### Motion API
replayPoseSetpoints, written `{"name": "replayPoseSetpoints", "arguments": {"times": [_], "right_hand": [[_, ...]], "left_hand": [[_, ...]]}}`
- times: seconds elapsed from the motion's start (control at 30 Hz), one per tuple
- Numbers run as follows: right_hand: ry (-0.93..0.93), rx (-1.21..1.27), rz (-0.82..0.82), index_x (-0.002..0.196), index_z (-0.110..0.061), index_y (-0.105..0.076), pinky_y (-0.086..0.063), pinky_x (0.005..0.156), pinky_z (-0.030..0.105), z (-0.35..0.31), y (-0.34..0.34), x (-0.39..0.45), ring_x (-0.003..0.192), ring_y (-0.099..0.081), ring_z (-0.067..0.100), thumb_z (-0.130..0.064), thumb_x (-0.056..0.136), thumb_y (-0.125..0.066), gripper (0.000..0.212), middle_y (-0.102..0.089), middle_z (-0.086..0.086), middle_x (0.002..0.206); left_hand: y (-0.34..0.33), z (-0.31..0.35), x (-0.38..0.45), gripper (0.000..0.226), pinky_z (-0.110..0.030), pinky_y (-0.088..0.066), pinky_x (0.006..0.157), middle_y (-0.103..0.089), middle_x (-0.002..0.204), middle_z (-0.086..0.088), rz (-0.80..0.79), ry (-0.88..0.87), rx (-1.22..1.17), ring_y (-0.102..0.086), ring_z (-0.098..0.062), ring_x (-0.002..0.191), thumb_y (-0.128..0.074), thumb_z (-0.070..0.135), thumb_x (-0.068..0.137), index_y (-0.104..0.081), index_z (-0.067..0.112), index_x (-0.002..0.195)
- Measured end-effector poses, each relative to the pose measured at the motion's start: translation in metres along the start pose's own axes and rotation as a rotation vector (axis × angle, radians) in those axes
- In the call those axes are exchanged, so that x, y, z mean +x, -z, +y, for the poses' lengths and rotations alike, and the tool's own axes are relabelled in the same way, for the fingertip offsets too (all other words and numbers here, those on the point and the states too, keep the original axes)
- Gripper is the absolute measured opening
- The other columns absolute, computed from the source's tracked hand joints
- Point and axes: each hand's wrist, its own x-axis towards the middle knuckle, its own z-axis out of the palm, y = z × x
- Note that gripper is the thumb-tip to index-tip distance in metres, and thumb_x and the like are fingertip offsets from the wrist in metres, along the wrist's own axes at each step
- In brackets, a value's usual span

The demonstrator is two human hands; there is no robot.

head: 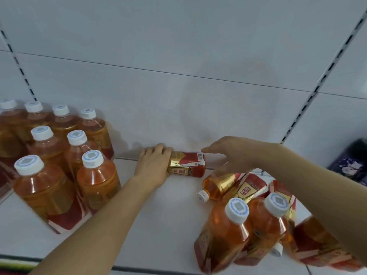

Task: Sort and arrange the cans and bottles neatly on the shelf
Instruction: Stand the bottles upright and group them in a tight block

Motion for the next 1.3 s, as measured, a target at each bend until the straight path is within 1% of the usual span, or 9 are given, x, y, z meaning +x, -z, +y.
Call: {"name": "replayPoseSetpoints", "arguments": {"times": [0.1, 0.17, 0.27, 0.5, 0.7, 0.93, 1.07, 1.17, 1.3], "right_hand": [[0.051, 0.021, 0.031, 0.162, -0.049, -0.033, -0.037, 0.120, 0.041, 0.003, -0.003, -0.001, 0.148, -0.038, 0.015, -0.074, 0.086, -0.071, 0.089, -0.048, -0.013, 0.160], [0.059, 0.022, 0.037, 0.160, -0.050, -0.037, -0.040, 0.118, 0.041, 0.007, -0.004, -0.002, 0.144, -0.042, 0.014, -0.075, 0.084, -0.072, 0.087, -0.052, -0.014, 0.155], [0.061, 0.036, 0.019, 0.153, -0.051, -0.048, -0.047, 0.111, 0.042, 0.015, -0.007, -0.003, 0.131, -0.053, 0.013, -0.075, 0.082, -0.074, 0.079, -0.062, -0.017, 0.142], [0.129, 0.004, -0.076, 0.146, -0.047, -0.058, -0.053, 0.098, 0.033, 0.004, -0.036, 0.012, 0.118, -0.060, 0.010, -0.068, 0.075, -0.081, 0.078, -0.067, -0.017, 0.134], [0.157, -0.025, -0.096, 0.146, -0.044, -0.059, -0.056, 0.097, 0.038, 0.004, -0.047, 0.017, 0.113, -0.062, 0.013, -0.069, 0.079, -0.078, 0.074, -0.070, -0.015, 0.128], [0.169, 0.180, 0.160, 0.137, -0.047, -0.065, -0.050, 0.096, 0.031, 0.018, -0.034, -0.001, 0.115, -0.047, -0.003, -0.065, 0.080, -0.081, 0.061, -0.067, -0.011, 0.114], [0.104, 0.307, 0.296, 0.133, -0.052, -0.065, -0.047, 0.087, 0.022, 0.027, -0.031, -0.015, 0.102, -0.056, -0.003, -0.069, 0.076, -0.084, 0.062, -0.062, -0.015, 0.109], [0.083, 0.329, 0.312, 0.136, -0.045, -0.064, -0.046, 0.083, 0.016, 0.029, -0.026, -0.019, 0.098, -0.060, -0.004, -0.070, 0.080, -0.080, 0.063, -0.066, -0.023, 0.103], [-0.011, 0.344, 0.337, 0.153, -0.031, -0.053, -0.056, 0.095, 0.037, 0.040, -0.023, -0.026, 0.099, -0.067, 0.008, -0.061, 0.098, -0.064, 0.063, -0.071, -0.010, 0.114]], "left_hand": [[0.013, 0.000, 0.000, 0.088, -0.043, -0.036, 0.112, -0.044, 0.144, 0.001, -0.040, -0.026, 0.017, -0.056, -0.030, 0.127, -0.080, 0.057, 0.079, -0.038, 0.033, 0.153], [0.025, 0.001, -0.002, 0.086, -0.040, -0.046, 0.092, -0.043, 0.138, 0.002, -0.047, -0.042, -0.012, -0.063, -0.031, 0.114, -0.078, 0.059, 0.078, -0.041, 0.034, 0.151], [0.051, 0.006, -0.003, 0.072, -0.035, -0.040, 0.070, -0.044, 0.125, 0.007, 0.003, -0.098, -0.033, -0.066, -0.029, 0.100, -0.078, 0.061, 0.074, -0.052, 0.036, 0.136], [0.102, 0.015, 0.021, 0.085, -0.037, -0.048, 0.082, -0.054, 0.142, 0.012, 0.110, -0.237, 0.000, -0.062, -0.020, 0.120, -0.076, 0.067, 0.074, -0.046, 0.035, 0.147], [0.078, 0.021, 0.019, 0.099, -0.043, -0.052, 0.097, -0.052, 0.146, 0.007, 0.129, -0.174, -0.357, -0.053, -0.021, 0.126, -0.083, 0.060, 0.073, -0.029, 0.041, 0.153], [0.058, 0.032, 0.018, 0.097, -0.042, -0.048, 0.104, -0.051, 0.149, 0.005, 0.189, -0.174, -0.543, -0.049, -0.021, 0.133, -0.082, 0.050, 0.081, -0.023, 0.042, 0.158], [0.056, 0.037, 0.018, 0.090, -0.043, -0.053, 0.099, -0.052, 0.149, 0.007, 0.176, -0.161, -0.611, -0.059, -0.019, 0.127, -0.079, 0.043, 0.088, -0.021, 0.048, 0.156], [0.055, 0.039, 0.019, 0.085, -0.040, -0.053, 0.083, -0.063, 0.124, 0.011, 0.194, -0.149, -0.611, -0.066, -0.021, 0.106, -0.076, 0.048, 0.086, -0.023, 0.048, 0.152], [0.054, 0.041, 0.018, 0.081, -0.043, -0.056, 0.083, -0.067, 0.122, 0.014, 0.272, -0.095, -0.552, -0.067, -0.019, 0.105, -0.080, 0.047, 0.083, -0.031, 0.045, 0.147]]}}
